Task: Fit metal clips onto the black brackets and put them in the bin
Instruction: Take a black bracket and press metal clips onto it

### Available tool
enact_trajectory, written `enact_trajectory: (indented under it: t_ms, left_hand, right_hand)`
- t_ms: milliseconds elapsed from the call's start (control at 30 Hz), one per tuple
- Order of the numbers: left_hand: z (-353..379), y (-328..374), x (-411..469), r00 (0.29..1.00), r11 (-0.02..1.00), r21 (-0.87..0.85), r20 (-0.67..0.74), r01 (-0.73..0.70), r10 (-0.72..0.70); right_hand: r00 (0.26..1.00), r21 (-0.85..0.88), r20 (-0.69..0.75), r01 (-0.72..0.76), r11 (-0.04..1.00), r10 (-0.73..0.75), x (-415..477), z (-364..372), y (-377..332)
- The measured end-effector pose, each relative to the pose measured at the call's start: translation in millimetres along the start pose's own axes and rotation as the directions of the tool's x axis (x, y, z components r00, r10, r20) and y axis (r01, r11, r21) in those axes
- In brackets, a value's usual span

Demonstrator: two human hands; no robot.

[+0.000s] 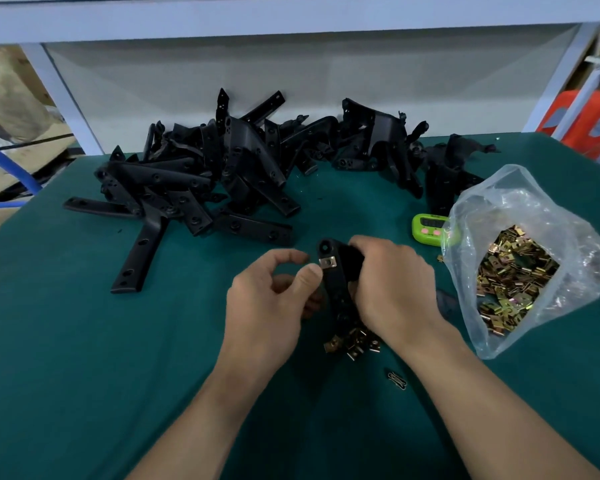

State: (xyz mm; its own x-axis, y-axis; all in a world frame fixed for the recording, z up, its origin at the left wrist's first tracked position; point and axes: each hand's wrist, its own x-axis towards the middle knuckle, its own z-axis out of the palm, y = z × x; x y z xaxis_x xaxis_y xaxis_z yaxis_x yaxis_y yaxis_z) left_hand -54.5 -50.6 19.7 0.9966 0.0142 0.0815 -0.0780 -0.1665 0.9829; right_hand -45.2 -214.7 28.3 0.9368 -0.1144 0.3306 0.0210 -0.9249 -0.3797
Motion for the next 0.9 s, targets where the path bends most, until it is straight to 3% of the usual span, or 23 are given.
enact_trajectory:
  t_ms: [67, 133, 167, 267, 367, 600, 733, 900]
  left_hand:
    - [0.8, -3.2, -5.5, 0.995, 0.956, 0.282, -0.035, -0.084, 0.097]
    - [-4.2, -4.9, -10.1, 0.972, 0.78, 0.584, 0.079, -0.224, 0.219]
    - [-7.5, -4.5, -11.2, 0.961, 0.709, 0.65, 0.163, -0.274, 0.222]
    - [-16.0, -1.3, -10.6, 0.927, 0.661, 0.674, 0.364, -0.33, 0.092]
    - [-16.1, -0.8, -10.7, 0.884, 0.643, 0.665, 0.466, -0.381, 0.041]
    - [-12.3, -6.9, -8.4, 0.931, 0.786, 0.565, 0.363, -0.252, 0.038]
    - [-11.6, -11.9, -6.4, 0.973, 0.851, 0.487, 0.206, -0.198, 0.108]
    - [-10.9, -12.0, -4.8, 0.969, 0.794, 0.557, 0.174, -0.244, 0.176]
  right_hand:
    - [0.999, 0.008, -0.013, -0.047, 0.999, 0.047, 0.4, 0.1, 5.6]
    - [0.997, 0.042, 0.005, -0.079, 0.996, 0.079, 2.5, 0.0, 10.0]
    - [0.996, 0.087, 0.023, -0.085, 0.993, 0.083, 3.9, -0.2, 11.7]
    - [0.994, 0.207, 0.093, -0.074, 0.975, 0.056, 6.5, -0.2, 15.2]
    - [0.989, 0.168, 0.146, -0.007, 0.986, -0.018, 6.8, 2.7, 18.2]
    - [0.997, -0.031, 0.058, 0.043, 0.999, -0.041, 7.7, 4.0, 22.5]
    - [0.992, 0.1, 0.119, 0.035, 0.994, -0.047, 7.5, 5.5, 23.3]
    - [0.988, 0.226, 0.125, 0.06, 0.972, -0.09, 8.2, 6.1, 25.3]
